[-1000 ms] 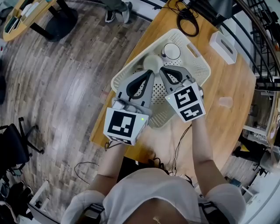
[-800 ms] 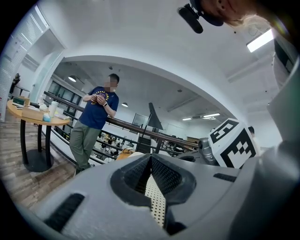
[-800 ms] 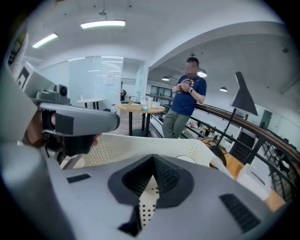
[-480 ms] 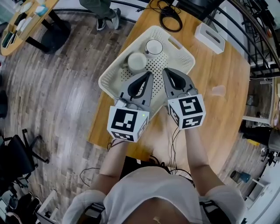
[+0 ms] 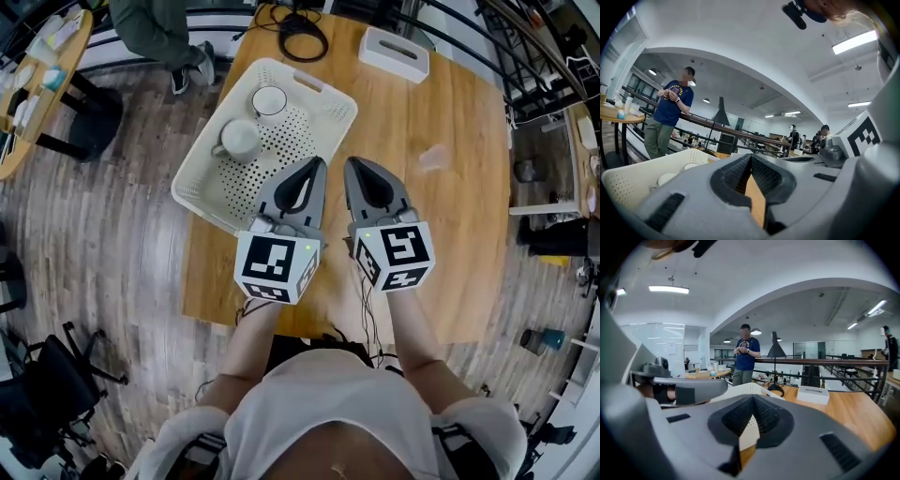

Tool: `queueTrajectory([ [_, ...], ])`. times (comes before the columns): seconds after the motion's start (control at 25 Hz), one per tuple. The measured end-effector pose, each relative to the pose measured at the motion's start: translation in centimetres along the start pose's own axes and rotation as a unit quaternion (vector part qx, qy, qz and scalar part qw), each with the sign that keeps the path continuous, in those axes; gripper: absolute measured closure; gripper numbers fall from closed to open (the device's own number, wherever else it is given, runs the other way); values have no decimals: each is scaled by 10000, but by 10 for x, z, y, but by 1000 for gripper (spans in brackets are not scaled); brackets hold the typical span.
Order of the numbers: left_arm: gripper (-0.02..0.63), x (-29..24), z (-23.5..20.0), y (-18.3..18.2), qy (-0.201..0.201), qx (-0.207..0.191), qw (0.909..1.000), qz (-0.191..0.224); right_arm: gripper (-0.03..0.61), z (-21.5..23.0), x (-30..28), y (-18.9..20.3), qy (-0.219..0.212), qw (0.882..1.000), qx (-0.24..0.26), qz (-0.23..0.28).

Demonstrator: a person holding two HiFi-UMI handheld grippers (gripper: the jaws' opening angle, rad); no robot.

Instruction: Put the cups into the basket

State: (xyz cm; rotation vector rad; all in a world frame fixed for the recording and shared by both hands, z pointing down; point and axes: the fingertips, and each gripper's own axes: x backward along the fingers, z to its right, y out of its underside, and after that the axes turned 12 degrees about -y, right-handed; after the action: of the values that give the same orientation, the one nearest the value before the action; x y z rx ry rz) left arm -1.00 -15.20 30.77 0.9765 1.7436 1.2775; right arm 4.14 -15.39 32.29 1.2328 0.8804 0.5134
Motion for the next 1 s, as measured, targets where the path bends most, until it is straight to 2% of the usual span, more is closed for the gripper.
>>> queueTrajectory([
  [0.16,607,-3,38,5,302,-69,9995,-61,569,14,38,1,260,9992,-190,232],
  [0.44,607,-6,102,22,823,-199,9962,-196,569,42,97,18,660,9968,-305,324],
  [0.76,607,-8,177,42,1403,-269,9891,-352,568,72,170,36,1031,9886,-830,719],
  [1.0,607,-6,221,53,1718,-366,9835,-442,569,88,213,46,1557,9806,-808,877],
])
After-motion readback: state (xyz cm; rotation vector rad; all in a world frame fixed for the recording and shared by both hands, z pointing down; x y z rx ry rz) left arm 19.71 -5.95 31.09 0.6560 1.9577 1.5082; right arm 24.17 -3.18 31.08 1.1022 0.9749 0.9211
